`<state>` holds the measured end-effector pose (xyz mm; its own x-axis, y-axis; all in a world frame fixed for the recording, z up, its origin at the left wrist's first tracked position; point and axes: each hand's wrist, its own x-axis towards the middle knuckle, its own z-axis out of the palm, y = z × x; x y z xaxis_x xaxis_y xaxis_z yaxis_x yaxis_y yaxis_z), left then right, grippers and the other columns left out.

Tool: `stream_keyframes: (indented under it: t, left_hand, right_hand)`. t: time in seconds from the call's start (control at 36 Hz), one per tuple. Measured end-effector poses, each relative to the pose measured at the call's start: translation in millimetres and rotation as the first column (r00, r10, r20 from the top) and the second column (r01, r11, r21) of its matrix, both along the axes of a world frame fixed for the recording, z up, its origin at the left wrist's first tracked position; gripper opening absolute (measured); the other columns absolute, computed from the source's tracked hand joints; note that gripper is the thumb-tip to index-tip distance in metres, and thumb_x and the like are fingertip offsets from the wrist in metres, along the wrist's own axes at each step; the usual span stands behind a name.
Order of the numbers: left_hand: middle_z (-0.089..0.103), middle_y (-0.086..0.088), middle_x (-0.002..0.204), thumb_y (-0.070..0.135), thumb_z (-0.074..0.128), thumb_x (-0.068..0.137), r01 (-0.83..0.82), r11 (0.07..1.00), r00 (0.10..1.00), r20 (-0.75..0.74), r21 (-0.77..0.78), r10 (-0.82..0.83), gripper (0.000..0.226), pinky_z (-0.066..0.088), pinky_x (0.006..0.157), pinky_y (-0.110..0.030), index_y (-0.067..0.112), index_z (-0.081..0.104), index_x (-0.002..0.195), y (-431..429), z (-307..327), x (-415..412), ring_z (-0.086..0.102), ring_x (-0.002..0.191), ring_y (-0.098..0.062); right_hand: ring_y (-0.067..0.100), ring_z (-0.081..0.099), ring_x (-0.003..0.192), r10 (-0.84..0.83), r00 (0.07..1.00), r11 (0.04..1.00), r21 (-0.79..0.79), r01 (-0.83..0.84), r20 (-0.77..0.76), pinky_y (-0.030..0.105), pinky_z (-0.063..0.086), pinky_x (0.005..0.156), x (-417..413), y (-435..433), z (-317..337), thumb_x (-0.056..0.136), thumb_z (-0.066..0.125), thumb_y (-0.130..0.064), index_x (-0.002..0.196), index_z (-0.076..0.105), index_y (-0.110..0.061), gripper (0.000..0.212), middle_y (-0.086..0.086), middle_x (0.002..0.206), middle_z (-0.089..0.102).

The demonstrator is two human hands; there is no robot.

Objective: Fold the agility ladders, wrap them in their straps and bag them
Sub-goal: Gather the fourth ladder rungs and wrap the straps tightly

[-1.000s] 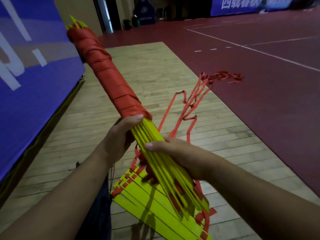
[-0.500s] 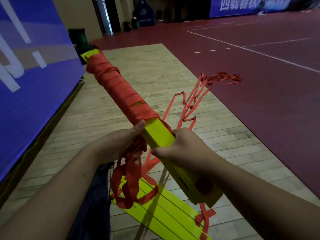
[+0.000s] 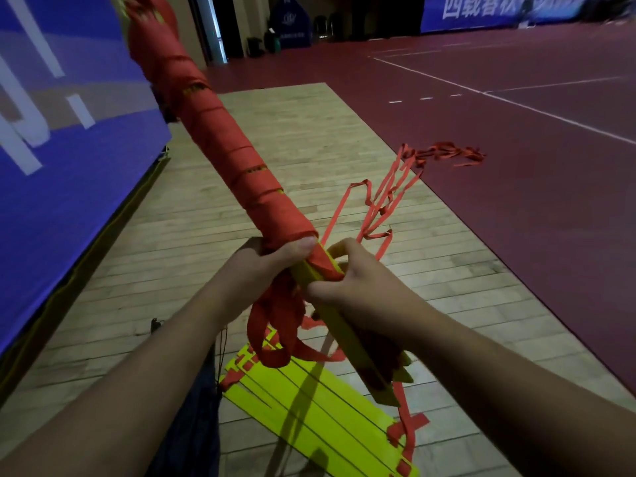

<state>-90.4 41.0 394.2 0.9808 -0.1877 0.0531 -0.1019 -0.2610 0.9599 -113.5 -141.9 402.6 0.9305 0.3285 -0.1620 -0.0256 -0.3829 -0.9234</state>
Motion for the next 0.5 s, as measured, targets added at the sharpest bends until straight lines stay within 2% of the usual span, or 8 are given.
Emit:
stream_keyframes:
  t: [0.06,0.14,0.19,0.25,0.31,0.36,0.42,0.5]
  left_hand:
    - [0.073,-0.010,0.077,0.097,0.061,0.042,-0.012,0.982,0.999,0.047,0.187,0.003,0.085,0.055,0.070,-0.033,0.019,0.072,0.075,-1,-1,1,0.071,0.073,-0.022]
    - [0.067,-0.006,0.065,0.106,0.039,0.042,0.065,0.910,0.994,0.058,0.409,-0.097,0.099,0.050,0.058,-0.035,0.017,0.066,0.075,-4,1,1,0.063,0.058,-0.014]
    - [0.073,-0.007,0.080,0.098,0.049,0.054,0.078,0.896,0.994,0.035,0.438,-0.103,0.086,0.058,0.071,-0.043,0.021,0.068,0.089,-3,2,5,0.070,0.072,-0.018]
    - [0.076,0.001,0.093,0.077,0.063,0.066,0.063,0.911,0.996,0.039,0.408,-0.086,0.056,0.058,0.084,-0.047,0.032,0.069,0.100,2,1,10,0.073,0.087,-0.017]
    - [0.075,0.004,0.093,0.052,0.071,0.080,0.028,0.887,0.994,0.079,0.460,-0.073,0.026,0.056,0.086,-0.048,0.033,0.069,0.098,11,-1,16,0.072,0.088,-0.014]
    - [0.074,0.004,0.087,0.029,0.070,0.091,0.044,0.821,0.995,0.047,0.569,-0.086,0.003,0.057,0.084,-0.044,0.027,0.070,0.094,20,-5,18,0.071,0.083,-0.012]
    - [0.070,0.004,0.076,0.031,0.062,0.097,0.091,0.758,0.994,-0.015,0.646,-0.106,0.015,0.056,0.076,-0.042,0.023,0.070,0.086,25,-12,20,0.067,0.073,-0.012]
    - [0.058,0.006,0.065,0.033,0.057,0.101,0.148,0.821,0.989,-0.063,0.552,-0.136,0.027,0.044,0.065,-0.033,0.016,0.068,0.082,22,-17,20,0.053,0.061,-0.009]
  right_hand:
    - [0.024,0.074,0.076,0.051,0.999,0.998,-0.023,-0.051,0.002,0.046,0.063,0.077,2,-2,0,0.081,0.075,-0.014,0.109,0.054,-0.018,0.035,0.008,0.090,0.071]
    - [0.023,0.066,0.065,0.025,0.998,0.999,0.033,-0.027,0.055,0.037,0.057,0.064,3,-3,-2,0.082,0.069,-0.001,0.090,0.063,-0.008,0.011,0.011,0.075,0.066]
    - [0.023,0.063,0.063,-0.023,0.998,0.996,0.089,0.018,0.063,0.035,0.052,0.062,5,-3,-1,0.083,0.068,-0.003,0.087,0.066,0.001,0.005,0.013,0.072,0.064]
    - [0.022,0.062,0.060,-0.052,0.996,0.990,0.132,0.042,0.072,0.036,0.051,0.062,9,-4,1,0.083,0.069,-0.005,0.086,0.067,0.001,0.007,0.011,0.068,0.062]
    - [0.019,0.062,0.056,-0.086,0.994,0.984,0.164,0.073,0.073,0.033,0.052,0.059,12,-8,4,0.083,0.070,-0.005,0.084,0.066,-0.003,0.004,0.007,0.064,0.062]
    - [0.016,0.062,0.055,-0.123,0.989,0.979,0.177,0.106,0.088,0.032,0.052,0.058,16,-17,7,0.084,0.070,-0.006,0.084,0.066,-0.004,0.004,0.004,0.062,0.063]
    - [0.016,0.064,0.057,-0.152,0.982,0.975,0.180,0.130,0.115,0.032,0.052,0.058,19,-29,10,0.085,0.069,-0.006,0.084,0.066,-0.004,0.004,0.003,0.064,0.065]
    - [0.014,0.064,0.059,-0.178,0.975,0.970,0.192,0.151,0.132,0.024,0.052,0.054,20,-45,14,0.087,0.067,-0.003,0.089,0.065,-0.002,0.003,0.006,0.070,0.066]
